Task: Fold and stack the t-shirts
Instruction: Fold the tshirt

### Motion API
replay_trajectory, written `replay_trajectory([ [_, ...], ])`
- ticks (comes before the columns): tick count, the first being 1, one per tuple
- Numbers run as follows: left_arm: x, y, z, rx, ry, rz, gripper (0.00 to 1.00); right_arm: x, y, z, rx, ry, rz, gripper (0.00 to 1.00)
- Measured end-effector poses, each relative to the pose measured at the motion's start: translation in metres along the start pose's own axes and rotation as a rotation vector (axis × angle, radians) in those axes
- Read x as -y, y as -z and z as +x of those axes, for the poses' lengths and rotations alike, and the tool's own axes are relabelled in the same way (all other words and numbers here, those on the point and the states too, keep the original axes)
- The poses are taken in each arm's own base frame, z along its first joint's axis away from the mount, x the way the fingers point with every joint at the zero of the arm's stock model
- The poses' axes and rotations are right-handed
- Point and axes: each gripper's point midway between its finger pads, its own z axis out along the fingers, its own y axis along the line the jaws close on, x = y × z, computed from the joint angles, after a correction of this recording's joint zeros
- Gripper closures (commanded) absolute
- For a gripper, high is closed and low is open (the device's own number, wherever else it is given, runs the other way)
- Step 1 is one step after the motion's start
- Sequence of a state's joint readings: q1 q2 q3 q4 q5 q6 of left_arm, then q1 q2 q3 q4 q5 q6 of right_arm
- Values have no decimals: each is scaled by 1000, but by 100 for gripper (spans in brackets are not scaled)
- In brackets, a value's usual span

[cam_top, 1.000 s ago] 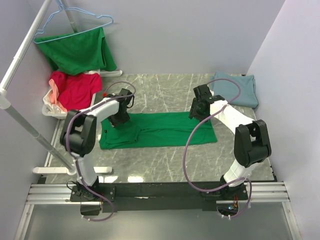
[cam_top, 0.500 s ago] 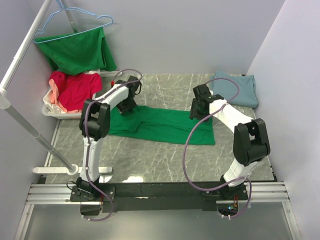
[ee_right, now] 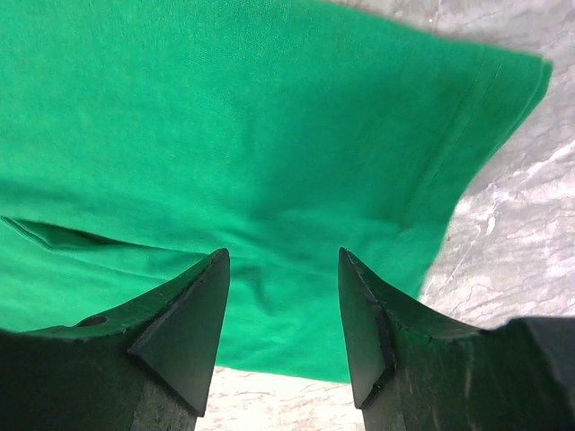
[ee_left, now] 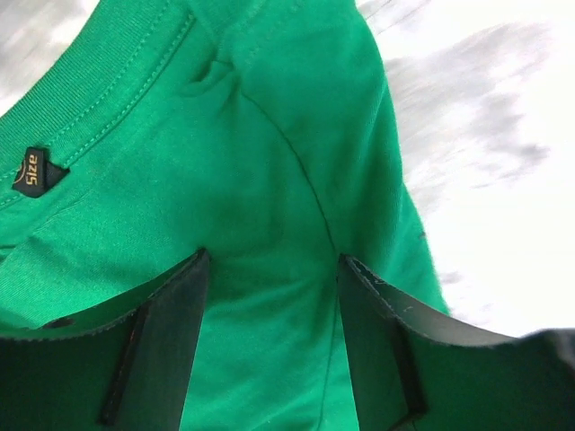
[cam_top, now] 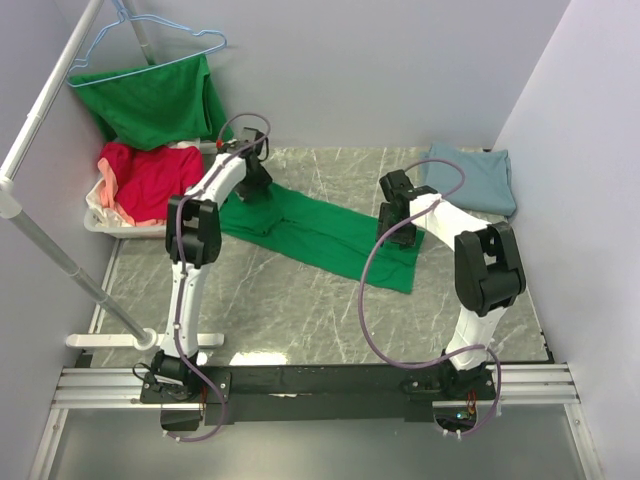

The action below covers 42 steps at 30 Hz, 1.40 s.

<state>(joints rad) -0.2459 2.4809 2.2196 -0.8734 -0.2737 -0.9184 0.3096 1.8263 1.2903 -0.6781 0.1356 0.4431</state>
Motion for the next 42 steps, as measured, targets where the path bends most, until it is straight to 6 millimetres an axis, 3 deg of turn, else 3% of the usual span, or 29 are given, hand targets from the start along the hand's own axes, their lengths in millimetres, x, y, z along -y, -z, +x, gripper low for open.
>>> replay_trajectory([
  [6, 41, -7, -25, 20, 19, 259, 28, -1, 0, 2, -9, 13, -7, 41],
  [12, 84, -1, -32, 15, -27, 501, 25, -3, -1, 7, -20, 36, -16, 41],
  [17, 107, 6, -36, 55, -73, 643, 25, -6, -4, 21, -52, 78, -32, 41],
  [21, 101, 12, -34, 83, -88, 659, 25, -8, -6, 33, -87, 102, -56, 42],
  [24, 92, 30, -38, 107, -94, 647, 25, -11, -9, 38, -108, 106, -70, 42],
  [30, 91, 105, -78, 251, -97, 687, 25, -14, -16, 46, -142, 109, -60, 43],
  [35, 87, 157, -95, 346, -106, 705, 25, -16, -16, 52, -132, 101, -54, 43],
  [38, 84, 167, -95, 369, -119, 681, 25, -20, -12, 63, -116, 91, -73, 43],
  [42, 72, 155, -84, 347, -145, 597, 25, -31, -2, 90, -106, 97, -117, 43],
])
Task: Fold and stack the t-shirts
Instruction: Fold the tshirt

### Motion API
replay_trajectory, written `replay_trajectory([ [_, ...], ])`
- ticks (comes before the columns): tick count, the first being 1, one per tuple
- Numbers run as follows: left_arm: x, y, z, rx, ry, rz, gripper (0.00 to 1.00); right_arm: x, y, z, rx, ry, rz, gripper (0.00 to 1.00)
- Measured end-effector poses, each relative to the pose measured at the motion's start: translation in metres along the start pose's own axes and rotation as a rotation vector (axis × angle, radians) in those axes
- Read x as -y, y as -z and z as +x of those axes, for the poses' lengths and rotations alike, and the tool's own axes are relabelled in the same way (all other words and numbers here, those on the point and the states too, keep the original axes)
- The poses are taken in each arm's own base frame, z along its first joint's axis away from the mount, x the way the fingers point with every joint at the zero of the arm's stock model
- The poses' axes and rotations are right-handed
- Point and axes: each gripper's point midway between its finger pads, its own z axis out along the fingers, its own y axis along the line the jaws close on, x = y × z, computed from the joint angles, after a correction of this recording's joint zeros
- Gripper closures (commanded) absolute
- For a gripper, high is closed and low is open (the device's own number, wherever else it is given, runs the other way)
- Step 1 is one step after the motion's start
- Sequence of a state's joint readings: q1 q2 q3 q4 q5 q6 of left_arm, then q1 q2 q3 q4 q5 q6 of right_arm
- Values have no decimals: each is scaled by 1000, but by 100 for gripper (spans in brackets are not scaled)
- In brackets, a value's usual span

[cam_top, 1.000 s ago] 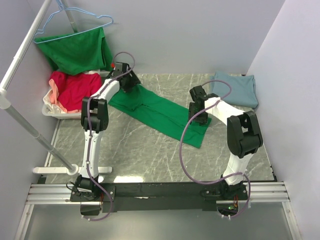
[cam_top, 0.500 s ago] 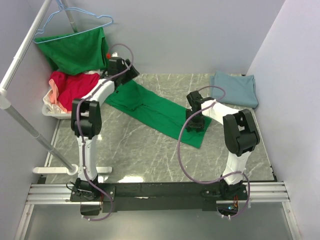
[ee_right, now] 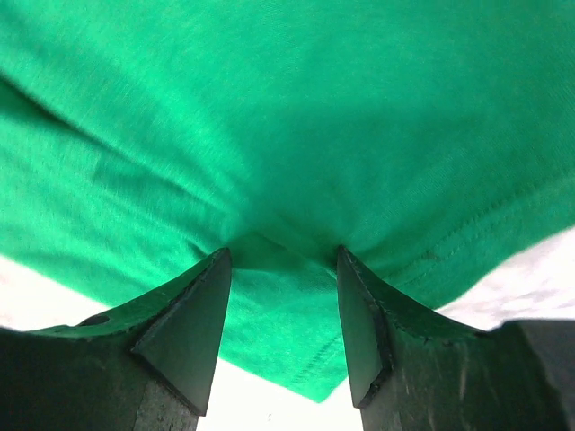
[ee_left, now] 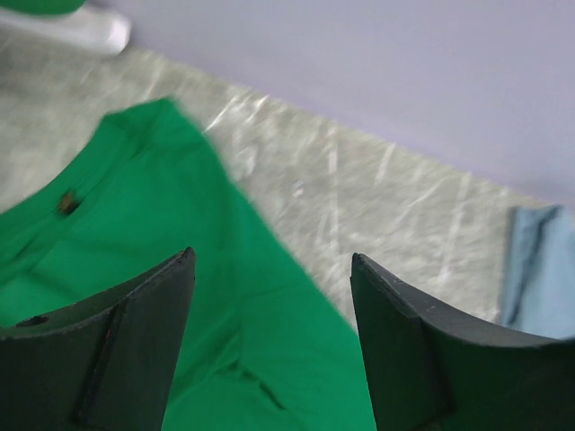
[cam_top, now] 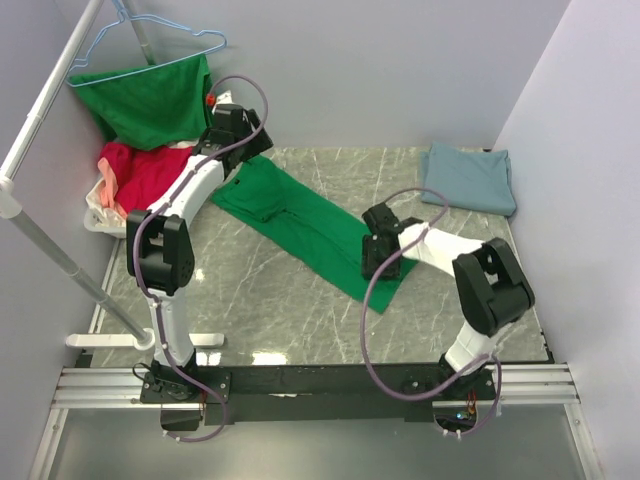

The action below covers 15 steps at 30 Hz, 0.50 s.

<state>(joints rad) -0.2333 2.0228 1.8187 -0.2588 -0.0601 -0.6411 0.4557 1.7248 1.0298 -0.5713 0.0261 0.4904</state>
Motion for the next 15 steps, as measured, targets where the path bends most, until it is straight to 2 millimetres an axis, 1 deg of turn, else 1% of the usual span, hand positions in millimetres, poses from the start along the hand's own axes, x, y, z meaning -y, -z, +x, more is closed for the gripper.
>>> replay_trajectory([
  [6, -23, 4, 22, -72, -23, -107, 25, -31, 8, 43, 13, 43, -75, 43],
  [9, -37, 2, 36, -117, -30, -162, 25, -45, 12, 63, 16, 59, -111, 43],
  [12, -50, -7, 51, -162, -28, -215, 25, -63, 19, 84, 14, 85, -157, 43],
  [15, -68, -19, 73, -221, -23, -288, 26, -79, 25, 107, -10, 120, -190, 43],
])
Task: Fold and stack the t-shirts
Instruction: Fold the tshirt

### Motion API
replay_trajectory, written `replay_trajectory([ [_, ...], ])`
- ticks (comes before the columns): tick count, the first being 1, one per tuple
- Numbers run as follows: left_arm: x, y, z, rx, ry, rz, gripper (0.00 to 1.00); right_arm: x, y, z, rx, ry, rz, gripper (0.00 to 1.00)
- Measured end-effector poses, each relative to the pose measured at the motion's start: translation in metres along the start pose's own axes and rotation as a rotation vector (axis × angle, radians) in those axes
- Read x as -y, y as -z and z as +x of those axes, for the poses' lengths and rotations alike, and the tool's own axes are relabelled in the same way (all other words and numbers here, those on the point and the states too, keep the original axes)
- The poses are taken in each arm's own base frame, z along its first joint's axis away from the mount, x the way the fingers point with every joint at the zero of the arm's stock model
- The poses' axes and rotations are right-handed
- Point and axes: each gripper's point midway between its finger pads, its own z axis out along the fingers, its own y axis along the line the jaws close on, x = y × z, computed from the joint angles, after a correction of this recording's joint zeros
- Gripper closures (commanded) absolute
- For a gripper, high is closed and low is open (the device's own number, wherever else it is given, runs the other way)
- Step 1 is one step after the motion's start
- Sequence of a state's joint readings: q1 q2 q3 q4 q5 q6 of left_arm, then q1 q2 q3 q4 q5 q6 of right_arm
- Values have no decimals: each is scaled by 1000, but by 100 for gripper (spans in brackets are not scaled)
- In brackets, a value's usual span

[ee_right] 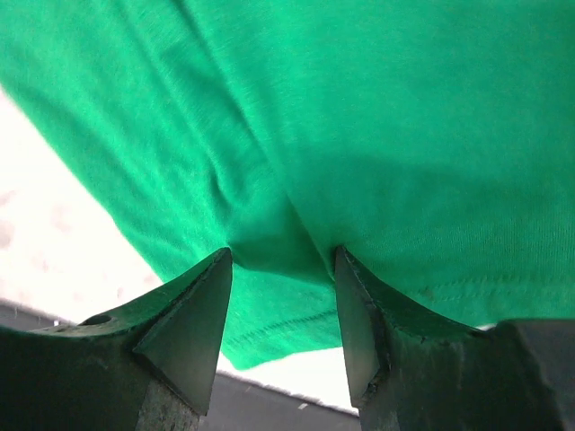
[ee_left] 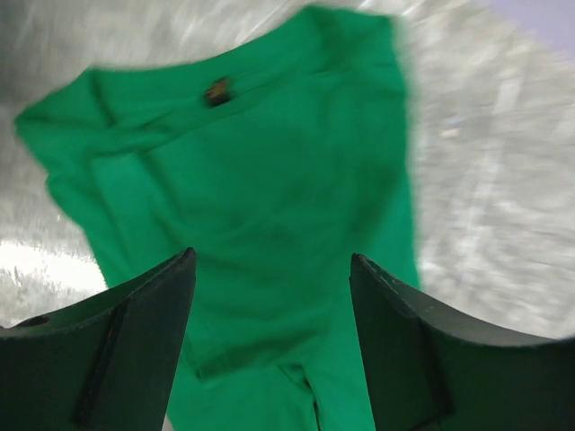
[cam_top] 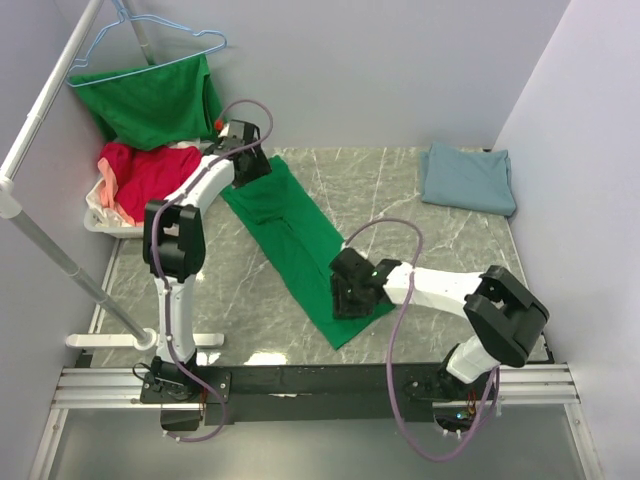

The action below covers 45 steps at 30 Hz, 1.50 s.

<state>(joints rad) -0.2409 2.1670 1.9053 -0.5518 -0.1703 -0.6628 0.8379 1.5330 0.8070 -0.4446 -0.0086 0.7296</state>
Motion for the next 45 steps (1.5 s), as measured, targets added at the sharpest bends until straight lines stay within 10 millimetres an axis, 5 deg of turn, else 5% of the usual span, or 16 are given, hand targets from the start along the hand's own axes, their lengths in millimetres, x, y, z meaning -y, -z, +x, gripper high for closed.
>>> replay_trajectory([
  [9, -18, -10, 46, -85, -1, -91, 25, -51, 5, 60, -106, 160, -63, 44],
  [20, 18, 15, 64, -76, -56, -92, 25, -106, 4, 96, -197, 302, -110, 44],
  [29, 38, 17, 94, -106, -93, -159, 24, -86, 20, 76, -76, 297, 7, 42],
  [38, 2, -2, 116, -117, -107, -353, 23, -80, 88, 25, 196, 203, -25, 42],
  [45, -5, 3, 116, -91, -111, -405, 23, -64, 91, 10, 242, 176, 34, 42],
])
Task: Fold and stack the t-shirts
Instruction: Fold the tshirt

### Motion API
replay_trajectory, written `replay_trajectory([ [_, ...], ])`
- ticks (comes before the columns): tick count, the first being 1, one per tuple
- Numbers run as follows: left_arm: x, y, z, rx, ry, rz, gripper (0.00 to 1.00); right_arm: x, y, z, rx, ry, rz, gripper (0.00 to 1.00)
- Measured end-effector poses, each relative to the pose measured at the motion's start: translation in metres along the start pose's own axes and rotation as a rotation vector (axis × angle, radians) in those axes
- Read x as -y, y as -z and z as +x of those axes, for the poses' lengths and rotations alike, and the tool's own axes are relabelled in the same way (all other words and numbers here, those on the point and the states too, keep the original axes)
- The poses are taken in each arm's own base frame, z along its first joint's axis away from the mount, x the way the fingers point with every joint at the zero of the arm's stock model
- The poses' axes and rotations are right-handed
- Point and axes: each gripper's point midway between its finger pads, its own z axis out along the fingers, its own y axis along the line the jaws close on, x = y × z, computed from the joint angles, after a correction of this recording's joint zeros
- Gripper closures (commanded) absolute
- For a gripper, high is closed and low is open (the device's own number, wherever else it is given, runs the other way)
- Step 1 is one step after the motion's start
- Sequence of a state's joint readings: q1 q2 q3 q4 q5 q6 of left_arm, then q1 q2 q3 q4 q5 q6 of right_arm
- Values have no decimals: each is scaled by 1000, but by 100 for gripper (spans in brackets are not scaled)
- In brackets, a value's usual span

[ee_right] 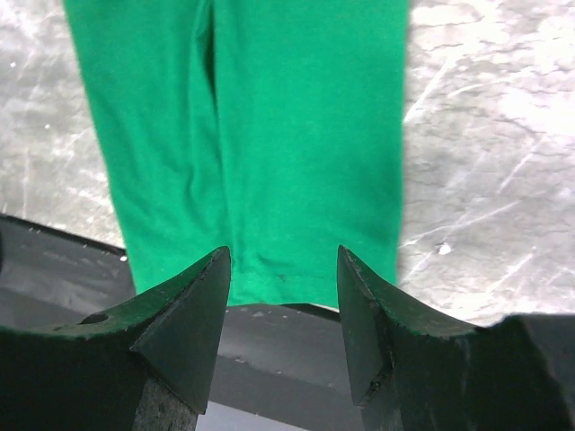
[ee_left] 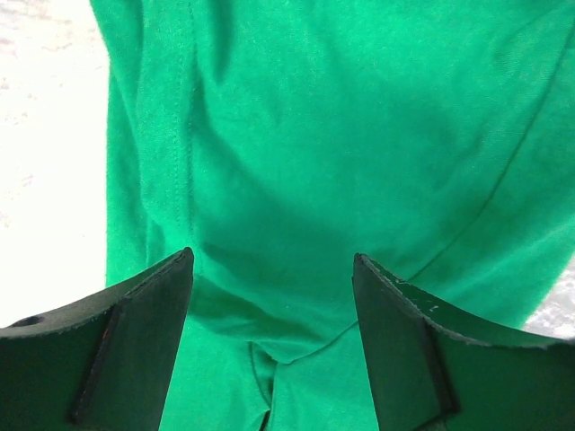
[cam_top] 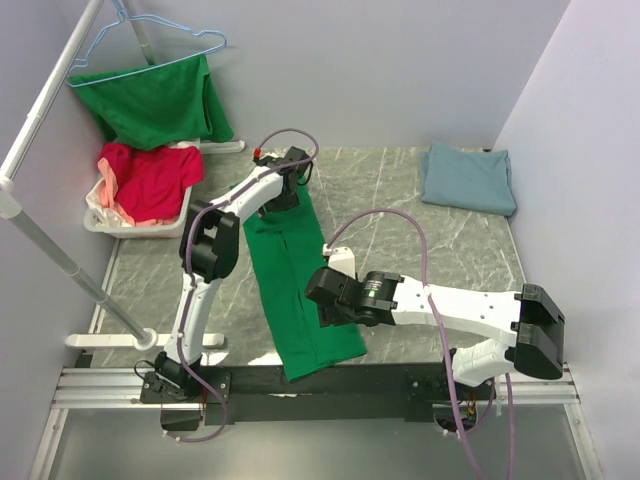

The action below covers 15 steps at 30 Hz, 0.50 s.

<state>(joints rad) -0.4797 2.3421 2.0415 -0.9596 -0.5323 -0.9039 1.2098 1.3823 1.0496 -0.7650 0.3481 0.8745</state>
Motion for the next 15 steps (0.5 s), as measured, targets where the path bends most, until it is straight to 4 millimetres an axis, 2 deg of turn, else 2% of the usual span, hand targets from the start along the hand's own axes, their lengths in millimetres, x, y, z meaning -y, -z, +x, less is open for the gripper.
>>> replay_trajectory([
  [3, 0, -3, 2, -6, -7, -13, 23, 5, -1, -2, 3, -4, 18, 42],
  [7, 5, -18, 10, -34, -9, -21, 22, 8, -2, -3, 3, -11, 27, 42],
  [15, 25, -32, -10, -69, 37, 62, 21, 19, -4, -11, 8, -46, 44, 42],
])
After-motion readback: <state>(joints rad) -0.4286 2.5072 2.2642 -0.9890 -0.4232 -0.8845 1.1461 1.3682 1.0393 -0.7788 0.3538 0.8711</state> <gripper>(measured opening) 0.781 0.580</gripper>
